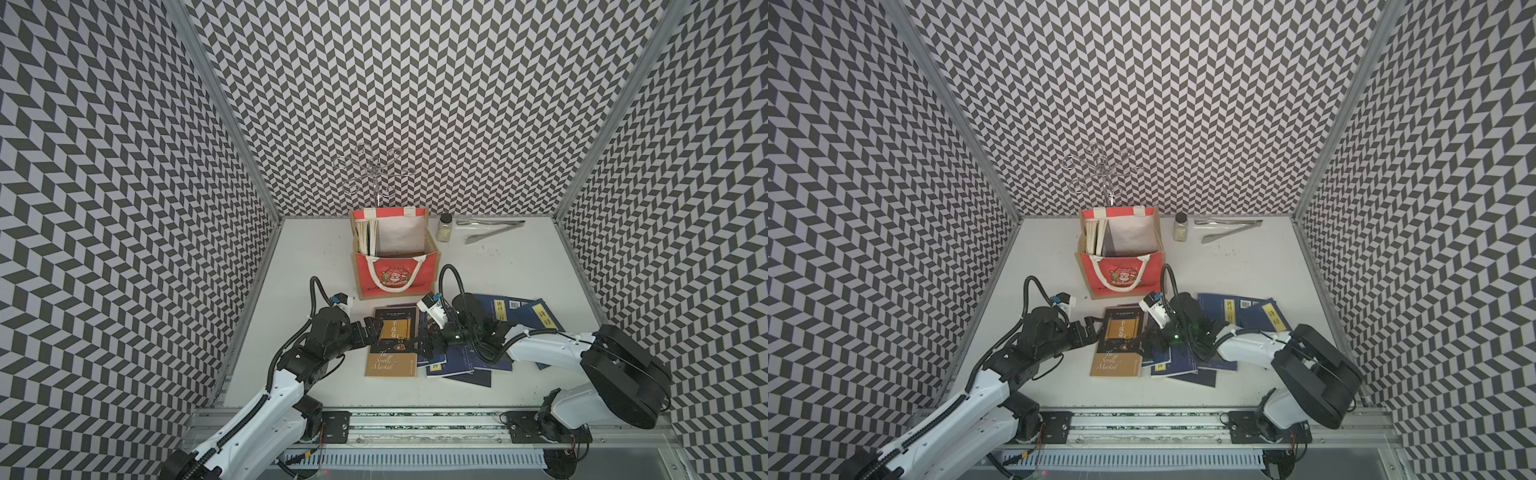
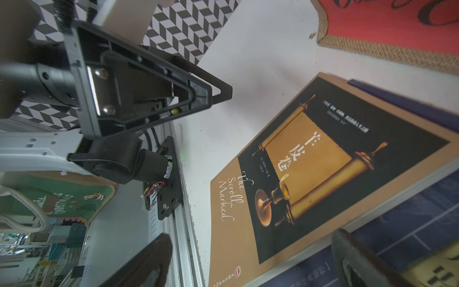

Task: Put the books into the canvas bag
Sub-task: Pick up the book from the book.

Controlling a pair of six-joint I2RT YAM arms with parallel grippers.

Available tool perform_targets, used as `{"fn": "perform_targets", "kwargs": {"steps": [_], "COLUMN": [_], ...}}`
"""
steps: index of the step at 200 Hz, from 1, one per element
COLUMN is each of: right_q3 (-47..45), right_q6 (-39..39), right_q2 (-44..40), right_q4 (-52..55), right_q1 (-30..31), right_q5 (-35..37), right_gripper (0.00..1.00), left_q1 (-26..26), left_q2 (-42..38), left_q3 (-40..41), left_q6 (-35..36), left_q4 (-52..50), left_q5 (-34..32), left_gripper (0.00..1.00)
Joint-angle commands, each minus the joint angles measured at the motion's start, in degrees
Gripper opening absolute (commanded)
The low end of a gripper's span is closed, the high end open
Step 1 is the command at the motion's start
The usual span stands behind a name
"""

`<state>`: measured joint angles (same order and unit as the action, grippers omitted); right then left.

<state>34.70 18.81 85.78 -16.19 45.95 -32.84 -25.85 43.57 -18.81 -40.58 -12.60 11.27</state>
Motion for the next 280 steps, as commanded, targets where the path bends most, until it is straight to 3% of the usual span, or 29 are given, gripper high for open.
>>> {"fn": "perform_targets", "kwargs": {"steps": [1, 63, 118, 172, 235, 280], "right_q3": [1.39, 3.59, 6.51, 6.74, 3.73, 2.94], "right_q6": [1.8, 4.9, 7.78, 9.05, 8.37, 7.42], "right_q2": [2.84, 7.06, 7.52, 10.74, 11.53, 10.86], "right_q4": [-1.3, 5.23, 11.46, 9.2, 0.05, -0.58], "right_q1": [0.65, 1.92, 4.91, 6.16, 6.25, 6.25], "right_q5": [0.96, 10.57, 25.27, 24.38, 17.04, 16.8], "right_gripper": [1.0, 1.0, 1.0, 1.0, 0.97, 0.95], "left_q1": [0.25, 1.16, 1.31, 1.32, 1.46, 1.68], "left_q2": [0.58, 7.56, 8.42, 5.68, 2.72, 3.96], "left_q3": [1.78, 4.49, 8.08, 12.35, 13.94, 14.73], "left_q6": [-3.78, -3.27, -5.21, -8.15, -9.13, -10.92], "left_q4": [7.48, 14.09, 19.46, 24.95, 28.09, 33.86], "left_q5": [1.76, 5.87, 9.57, 15.21, 17.75, 21.0], "left_gripper": [1.0, 0.99, 1.0, 1.0, 0.99, 0.9]}}
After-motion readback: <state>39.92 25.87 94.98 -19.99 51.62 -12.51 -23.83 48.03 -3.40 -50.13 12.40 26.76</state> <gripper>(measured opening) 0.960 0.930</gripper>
